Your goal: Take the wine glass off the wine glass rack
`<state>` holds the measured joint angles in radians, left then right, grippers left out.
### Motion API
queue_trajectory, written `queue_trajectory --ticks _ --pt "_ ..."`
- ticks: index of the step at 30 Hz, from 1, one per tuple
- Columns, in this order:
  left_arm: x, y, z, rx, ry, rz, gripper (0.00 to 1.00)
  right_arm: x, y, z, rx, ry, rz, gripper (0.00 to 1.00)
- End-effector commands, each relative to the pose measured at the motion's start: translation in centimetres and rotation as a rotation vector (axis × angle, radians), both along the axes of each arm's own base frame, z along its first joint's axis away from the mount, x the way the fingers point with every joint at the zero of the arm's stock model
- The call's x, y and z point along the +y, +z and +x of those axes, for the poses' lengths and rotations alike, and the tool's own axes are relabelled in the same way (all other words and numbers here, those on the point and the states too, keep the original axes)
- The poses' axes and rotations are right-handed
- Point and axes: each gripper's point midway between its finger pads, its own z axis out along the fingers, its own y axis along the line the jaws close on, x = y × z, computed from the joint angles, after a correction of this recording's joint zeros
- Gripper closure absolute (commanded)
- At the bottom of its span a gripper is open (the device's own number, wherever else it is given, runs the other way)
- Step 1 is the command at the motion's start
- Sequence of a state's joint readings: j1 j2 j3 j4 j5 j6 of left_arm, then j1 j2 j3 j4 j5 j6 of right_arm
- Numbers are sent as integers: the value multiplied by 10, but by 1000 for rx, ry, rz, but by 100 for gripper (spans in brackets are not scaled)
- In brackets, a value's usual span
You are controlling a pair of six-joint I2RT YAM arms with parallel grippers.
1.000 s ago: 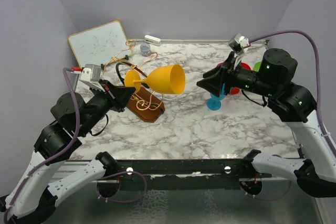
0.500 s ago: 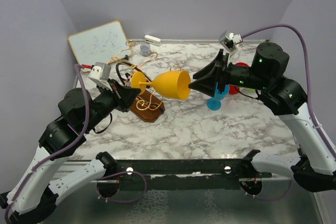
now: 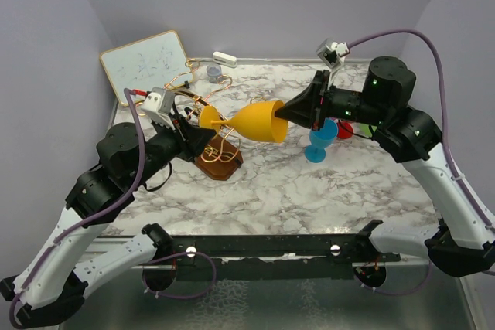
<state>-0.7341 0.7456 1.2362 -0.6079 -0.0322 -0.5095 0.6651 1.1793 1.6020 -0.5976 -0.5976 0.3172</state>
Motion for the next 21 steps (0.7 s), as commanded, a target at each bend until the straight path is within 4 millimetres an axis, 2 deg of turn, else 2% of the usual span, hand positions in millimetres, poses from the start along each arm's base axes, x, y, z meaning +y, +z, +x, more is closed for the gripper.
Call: queue_trajectory --ticks 1,5,7,8,12,14,17,21 --pt "2 17 3 -38 16 -21 71 -4 15 1 -10 -50 54 99" --pt "11 13 7 -28 73 -12 38 -22 22 7 -30 -168 73 99" --pt "16 11 8 -24 95 -9 12 -34 27 10 -41 -244 86 99" --pt "18 11 8 -25 106 -8 2 -41 31 12 -50 -285 95 99" --pt "24 10 8 -21 134 -9 1 -72 41 31 -85 -493 102 99" --pt "24 10 8 -23 135 -16 1 -86 41 47 -115 -607 72 99" --pt "24 11 7 -31 135 -29 1 -105 27 88 -152 -803 -66 99" --pt "23 13 6 -33 125 -34 1 -118 3 137 -118 -1004 -282 99"
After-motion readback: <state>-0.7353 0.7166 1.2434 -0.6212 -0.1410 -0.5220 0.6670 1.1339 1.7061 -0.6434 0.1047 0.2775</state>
